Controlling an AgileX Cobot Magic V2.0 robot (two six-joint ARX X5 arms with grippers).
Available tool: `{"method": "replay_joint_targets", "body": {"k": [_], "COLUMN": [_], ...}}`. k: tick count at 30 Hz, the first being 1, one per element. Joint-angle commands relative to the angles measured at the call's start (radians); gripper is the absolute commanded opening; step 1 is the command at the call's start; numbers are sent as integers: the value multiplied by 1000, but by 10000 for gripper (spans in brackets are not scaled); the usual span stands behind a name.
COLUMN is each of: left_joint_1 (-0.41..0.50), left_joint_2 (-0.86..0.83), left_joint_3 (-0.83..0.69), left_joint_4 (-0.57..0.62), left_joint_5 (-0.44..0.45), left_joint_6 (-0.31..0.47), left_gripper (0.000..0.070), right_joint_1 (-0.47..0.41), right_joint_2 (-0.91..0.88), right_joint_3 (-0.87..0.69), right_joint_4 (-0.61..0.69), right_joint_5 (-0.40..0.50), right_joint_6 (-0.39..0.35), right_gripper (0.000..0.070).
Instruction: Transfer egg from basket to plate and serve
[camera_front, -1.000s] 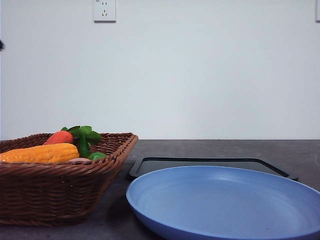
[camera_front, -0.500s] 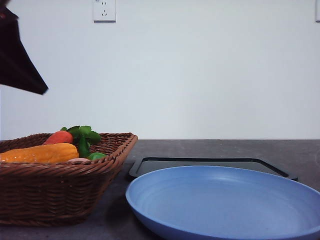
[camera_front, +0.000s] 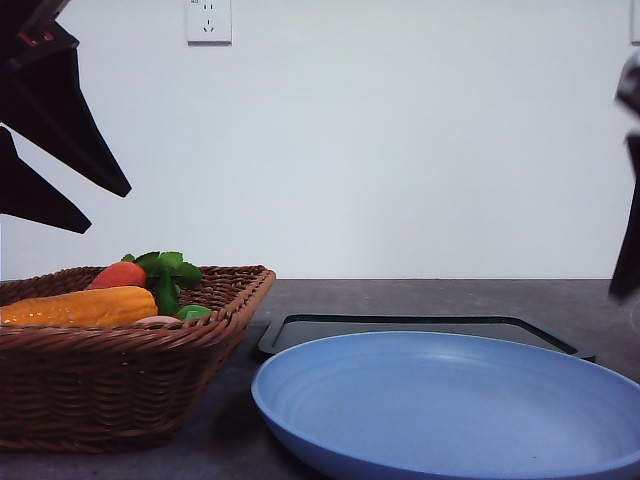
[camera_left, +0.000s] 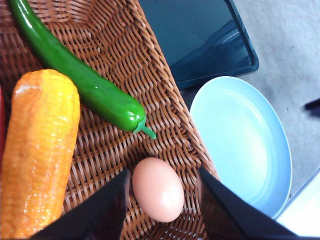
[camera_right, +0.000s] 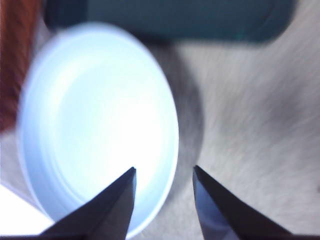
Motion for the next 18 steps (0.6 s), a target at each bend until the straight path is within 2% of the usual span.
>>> {"method": "replay_joint_targets", "body": {"k": [1,9,18], "left_joint_1": [-5,-5,-10], "left_joint_2": [8,8,8], "left_joint_3": [13,13,13], "left_joint_4": [12,11,11], "left_joint_5": [6,6,6], "left_joint_6": [-5,-5,-5], "left_gripper": [282,282,281], "right_joint_1": [14,70,86], "right_joint_2": [38,179,235], "right_joint_3": [-2,-4,-4], "right_joint_4": [30,145,197], "right_joint_5": [0,0,8], "right_joint_6": [-1,25,37], "right_gripper": [234,228,55]}}
